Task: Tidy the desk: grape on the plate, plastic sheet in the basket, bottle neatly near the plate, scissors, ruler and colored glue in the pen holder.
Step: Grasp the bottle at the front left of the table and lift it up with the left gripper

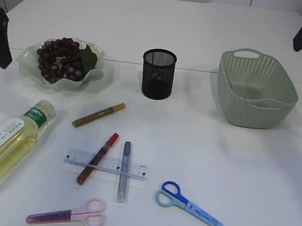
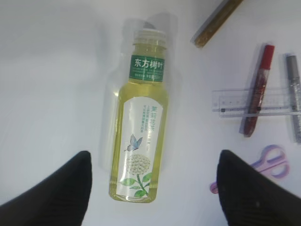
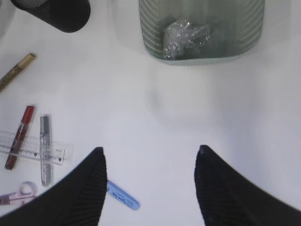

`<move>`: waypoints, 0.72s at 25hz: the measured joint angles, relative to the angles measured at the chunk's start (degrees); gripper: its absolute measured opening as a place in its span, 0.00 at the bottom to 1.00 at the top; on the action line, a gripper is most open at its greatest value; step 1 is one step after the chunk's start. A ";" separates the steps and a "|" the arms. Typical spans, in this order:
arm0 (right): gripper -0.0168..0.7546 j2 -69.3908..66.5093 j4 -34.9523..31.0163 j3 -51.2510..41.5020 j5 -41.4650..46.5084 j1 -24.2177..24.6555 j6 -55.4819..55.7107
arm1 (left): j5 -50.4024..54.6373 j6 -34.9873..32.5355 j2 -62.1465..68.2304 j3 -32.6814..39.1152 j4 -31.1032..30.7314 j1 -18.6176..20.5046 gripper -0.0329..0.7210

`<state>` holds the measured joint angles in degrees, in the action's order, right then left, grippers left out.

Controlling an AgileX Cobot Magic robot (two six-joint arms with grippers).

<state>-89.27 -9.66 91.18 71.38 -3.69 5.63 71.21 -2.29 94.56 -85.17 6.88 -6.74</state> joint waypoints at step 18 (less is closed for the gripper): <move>0.63 17.21 -10.73 -16.67 0.10 0.00 -3.37 | -3.48 -0.11 18.22 0.03 -7.35 -4.14 0.88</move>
<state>-72.07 -20.39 74.51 71.48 -3.69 2.26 67.74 -2.40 112.78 -85.15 -0.47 -10.88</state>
